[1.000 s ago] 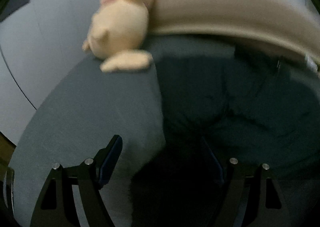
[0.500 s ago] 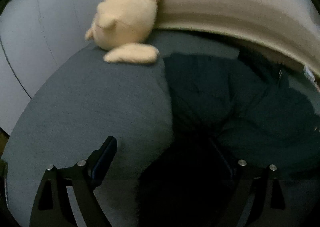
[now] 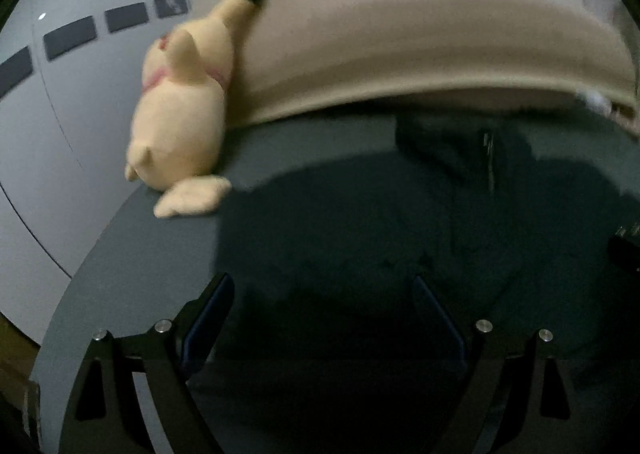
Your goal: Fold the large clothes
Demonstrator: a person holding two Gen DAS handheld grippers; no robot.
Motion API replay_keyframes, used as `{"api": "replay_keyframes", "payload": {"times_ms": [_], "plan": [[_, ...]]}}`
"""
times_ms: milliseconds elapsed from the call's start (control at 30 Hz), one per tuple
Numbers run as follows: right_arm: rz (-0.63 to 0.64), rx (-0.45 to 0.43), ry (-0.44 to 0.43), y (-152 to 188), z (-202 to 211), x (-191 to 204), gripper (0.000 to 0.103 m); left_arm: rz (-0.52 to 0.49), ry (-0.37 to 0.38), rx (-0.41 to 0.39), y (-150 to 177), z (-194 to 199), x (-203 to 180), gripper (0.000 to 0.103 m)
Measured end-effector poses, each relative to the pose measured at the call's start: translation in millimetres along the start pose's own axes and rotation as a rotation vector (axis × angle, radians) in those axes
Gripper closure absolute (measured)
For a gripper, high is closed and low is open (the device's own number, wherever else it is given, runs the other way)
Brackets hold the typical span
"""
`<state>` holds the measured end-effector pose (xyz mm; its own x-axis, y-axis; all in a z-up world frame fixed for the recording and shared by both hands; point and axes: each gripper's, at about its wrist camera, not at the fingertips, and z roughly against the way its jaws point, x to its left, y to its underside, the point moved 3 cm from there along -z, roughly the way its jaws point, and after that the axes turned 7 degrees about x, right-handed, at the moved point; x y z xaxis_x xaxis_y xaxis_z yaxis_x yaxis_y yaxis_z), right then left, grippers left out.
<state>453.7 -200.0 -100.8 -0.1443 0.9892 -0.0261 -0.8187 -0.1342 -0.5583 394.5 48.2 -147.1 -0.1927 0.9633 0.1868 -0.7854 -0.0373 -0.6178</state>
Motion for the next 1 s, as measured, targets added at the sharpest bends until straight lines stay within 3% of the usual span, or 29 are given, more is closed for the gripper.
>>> {"api": "replay_keyframes", "payload": {"times_ms": [267, 300, 367, 433, 500, 567, 633, 700, 767, 833, 867, 933, 1000], "plan": [[-0.002, 0.127, 0.022, 17, -42, -6, 0.020, -0.003, 0.033, 0.085, 10, -20, -5, 0.010], [-0.003, 0.133, 0.021, 17, -44, -6, 0.020, 0.000, 0.056, 0.087, 8, -17, -3, 0.011], [-0.011, 0.145, 0.007, 17, -48, -9, 0.020, 0.014, 0.177, 0.065, 2, -4, 15, 0.011], [-0.016, 0.148, -0.004, 17, -50, -11, 0.019, 0.102, 0.247, -0.042, -7, 14, 53, 0.011], [-0.023, 0.153, 0.001, 15, -51, -10, 0.019, 0.226, 0.290, -0.058, -18, 16, 93, 0.011], [-0.028, 0.150, -0.007, 16, -49, -10, 0.019, 0.377, 0.354, -0.005, -28, -7, 135, 0.011], [-0.035, 0.147, -0.014, 17, -49, -11, 0.019, 0.474, 0.380, 0.106, -28, -42, 157, 0.011], [-0.037, 0.146, -0.020, 18, -48, -11, 0.019, 0.496, 0.405, 0.185, -25, -64, 157, 0.012], [-0.039, 0.148, -0.028, 18, -48, -12, 0.019, 0.453, 0.408, 0.191, -27, -72, 148, 0.014], [-0.042, 0.147, -0.034, 18, -47, -12, 0.019, 0.396, 0.401, 0.194, -34, -77, 138, 0.048], [-0.041, 0.143, -0.035, 18, -47, -12, 0.019, 0.375, 0.414, 0.215, -38, -81, 133, 0.075], [-0.042, 0.135, -0.039, 19, -47, -12, 0.019, 0.329, 0.363, 0.215, -47, -83, 124, 0.083], [-0.046, 0.129, -0.044, 19, -49, -13, 0.019, 0.287, 0.312, 0.223, -49, -91, 119, 0.086]]}}
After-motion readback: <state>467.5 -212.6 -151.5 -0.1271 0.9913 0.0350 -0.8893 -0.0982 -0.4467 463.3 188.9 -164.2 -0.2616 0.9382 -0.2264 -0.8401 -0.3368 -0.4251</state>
